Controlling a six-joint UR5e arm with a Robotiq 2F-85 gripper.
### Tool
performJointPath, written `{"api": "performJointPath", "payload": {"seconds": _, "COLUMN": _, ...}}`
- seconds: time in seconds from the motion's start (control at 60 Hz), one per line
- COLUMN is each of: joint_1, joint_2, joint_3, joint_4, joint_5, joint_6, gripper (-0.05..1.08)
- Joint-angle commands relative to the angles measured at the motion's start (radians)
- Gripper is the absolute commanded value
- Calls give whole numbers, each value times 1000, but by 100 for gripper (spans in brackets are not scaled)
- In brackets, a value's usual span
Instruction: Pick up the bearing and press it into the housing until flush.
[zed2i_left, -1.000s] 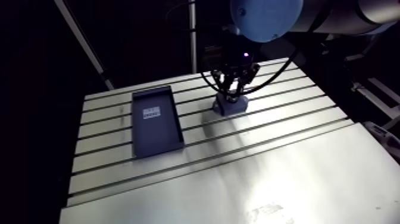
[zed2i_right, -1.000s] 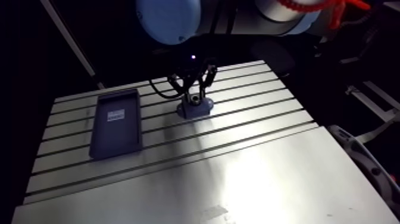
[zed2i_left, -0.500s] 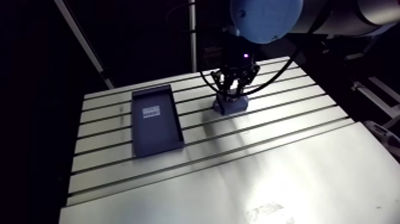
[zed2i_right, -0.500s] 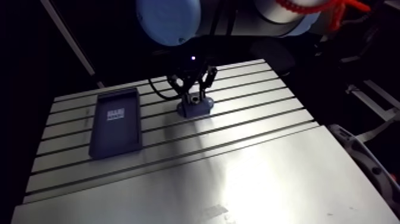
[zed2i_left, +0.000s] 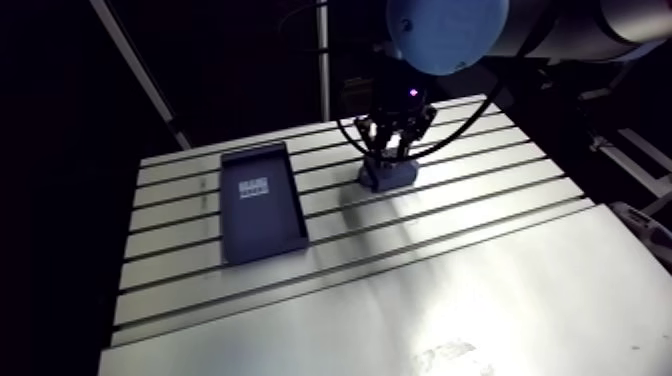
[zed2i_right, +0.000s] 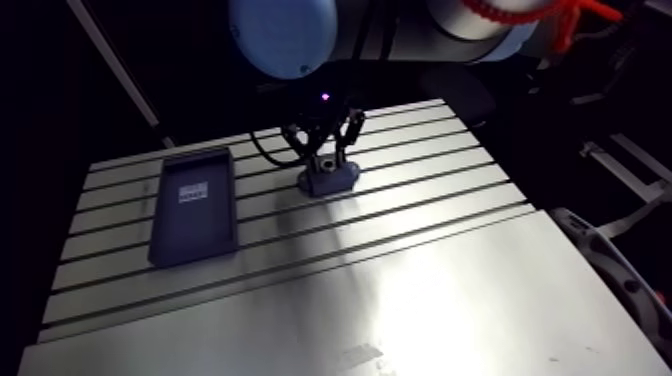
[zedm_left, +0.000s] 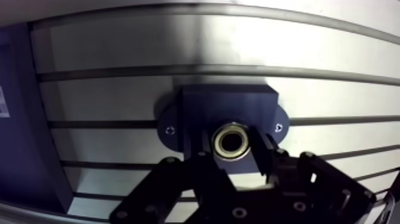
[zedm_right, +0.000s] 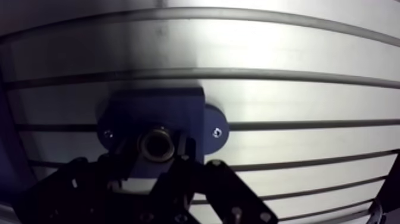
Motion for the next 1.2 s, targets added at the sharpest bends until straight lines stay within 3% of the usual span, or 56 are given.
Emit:
{"api": "performJointPath", "payload": {"seconds": 0.017, "joint_1": -5, "joint_2": -7, "joint_3": -3, "joint_4": -2, "joint_5": 0, "joint_6": 0, "gripper": 1}}
{"api": "performJointPath", "payload": {"seconds": 0.317, "joint_1": -6, "joint_2": -20, "joint_3": -9, "joint_4": 5, "joint_5": 1, "joint_6": 0, "gripper": 1}}
{"api": "performJointPath", "payload": {"seconds": 0.467, "joint_1": -6, "joint_2": -41, "joint_3": -22, "joint_4": 21, "joint_5": -18, "joint_6": 6, "gripper": 1}}
{"api": "performJointPath", "payload": {"seconds": 0.667, "joint_1": -6, "joint_2": -61, "joint_3": -31, "joint_4": 64, "joint_5": -18, "joint_6": 16, "gripper": 2}}
{"api": "performJointPath", "payload": {"seconds": 0.733, "joint_1": -6, "joint_2": -61, "joint_3": -32, "joint_4": 67, "joint_5": -17, "joint_6": 16, "gripper": 13}}
{"api": "performJointPath", "payload": {"seconds": 0.75, "joint_1": -6, "joint_2": -63, "joint_3": -35, "joint_4": 70, "joint_5": -15, "joint_6": 17, "gripper": 26}}
{"api": "performJointPath", "payload": {"seconds": 0.767, "joint_1": -6, "joint_2": -63, "joint_3": -35, "joint_4": 70, "joint_5": -15, "joint_6": 17, "gripper": 26}}
{"api": "performJointPath", "payload": {"seconds": 0.783, "joint_1": -6, "joint_2": -62, "joint_3": -39, "joint_4": 79, "joint_5": -14, "joint_6": 17, "gripper": 41}}
{"api": "performJointPath", "payload": {"seconds": 0.8, "joint_1": -6, "joint_2": -62, "joint_3": -39, "joint_4": 79, "joint_5": -14, "joint_6": 17, "gripper": 41}}
{"api": "performJointPath", "payload": {"seconds": 0.817, "joint_1": -6, "joint_2": -61, "joint_3": -44, "joint_4": 94, "joint_5": -11, "joint_6": 17, "gripper": 51}}
{"api": "performJointPath", "payload": {"seconds": 0.833, "joint_1": -6, "joint_2": -61, "joint_3": -44, "joint_4": 94, "joint_5": -11, "joint_6": 17, "gripper": 51}}
{"api": "performJointPath", "payload": {"seconds": 0.85, "joint_1": -6, "joint_2": -60, "joint_3": -46, "joint_4": 109, "joint_5": -8, "joint_6": 19, "gripper": 63}}
{"api": "performJointPath", "payload": {"seconds": 0.867, "joint_1": -6, "joint_2": -60, "joint_3": -46, "joint_4": 109, "joint_5": -8, "joint_6": 19, "gripper": 63}}
{"api": "performJointPath", "payload": {"seconds": 0.883, "joint_1": -6, "joint_2": -60, "joint_3": -46, "joint_4": 122, "joint_5": -3, "joint_6": 20, "gripper": 75}}
{"api": "performJointPath", "payload": {"seconds": 0.9, "joint_1": -6, "joint_2": -58, "joint_3": -46, "joint_4": 126, "joint_5": 4, "joint_6": 20, "gripper": 80}}
{"api": "performJointPath", "payload": {"seconds": 1.033, "joint_1": -8, "joint_2": -57, "joint_3": -43, "joint_4": 124, "joint_5": 16, "joint_6": 22, "gripper": 88}}
{"api": "performJointPath", "payload": {"seconds": 1.2, "joint_1": -6, "joint_2": -54, "joint_3": -43, "joint_4": 122, "joint_5": 12, "joint_6": 23, "gripper": 97}}
